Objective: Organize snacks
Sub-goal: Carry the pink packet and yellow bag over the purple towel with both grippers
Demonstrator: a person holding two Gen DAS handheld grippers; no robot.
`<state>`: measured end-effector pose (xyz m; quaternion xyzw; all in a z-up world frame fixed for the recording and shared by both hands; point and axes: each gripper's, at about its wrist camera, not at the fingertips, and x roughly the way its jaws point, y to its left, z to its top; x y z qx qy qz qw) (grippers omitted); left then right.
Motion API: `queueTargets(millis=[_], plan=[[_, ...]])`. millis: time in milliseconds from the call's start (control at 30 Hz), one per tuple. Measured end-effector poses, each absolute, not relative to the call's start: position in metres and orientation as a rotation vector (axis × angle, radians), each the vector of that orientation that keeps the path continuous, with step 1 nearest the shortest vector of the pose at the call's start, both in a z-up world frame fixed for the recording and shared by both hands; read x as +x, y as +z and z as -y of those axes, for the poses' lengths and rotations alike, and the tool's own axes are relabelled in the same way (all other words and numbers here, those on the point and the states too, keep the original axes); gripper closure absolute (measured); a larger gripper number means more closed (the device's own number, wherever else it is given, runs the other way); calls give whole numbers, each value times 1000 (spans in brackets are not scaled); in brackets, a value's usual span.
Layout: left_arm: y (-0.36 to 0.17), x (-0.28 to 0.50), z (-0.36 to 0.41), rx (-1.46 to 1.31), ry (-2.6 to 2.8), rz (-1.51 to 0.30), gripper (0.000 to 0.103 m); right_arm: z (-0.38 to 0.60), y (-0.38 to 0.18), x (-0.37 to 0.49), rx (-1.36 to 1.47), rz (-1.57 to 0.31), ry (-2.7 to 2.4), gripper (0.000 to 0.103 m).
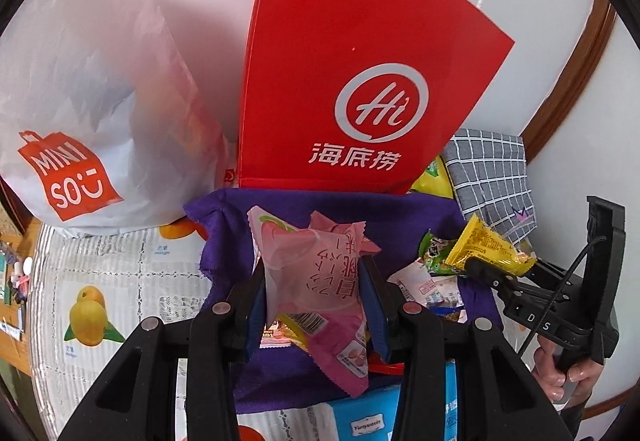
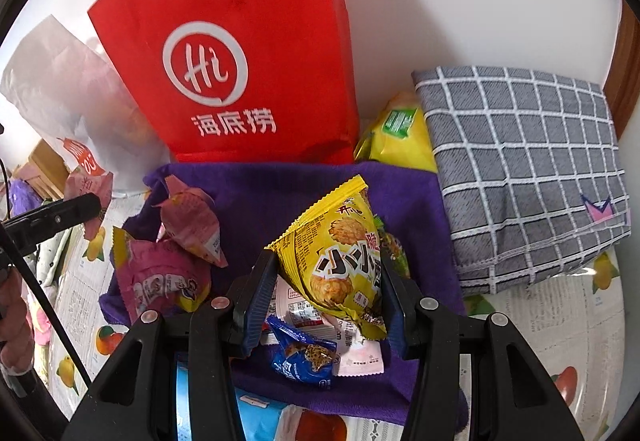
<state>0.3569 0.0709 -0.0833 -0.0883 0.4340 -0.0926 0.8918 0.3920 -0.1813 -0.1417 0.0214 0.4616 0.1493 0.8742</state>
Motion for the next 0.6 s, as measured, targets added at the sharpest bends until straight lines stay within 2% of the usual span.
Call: queueTargets(millis=[600], plan=[[-114,379,-49,-201,-265,-963,63,166,-176,402,-12,-1055,351,54]])
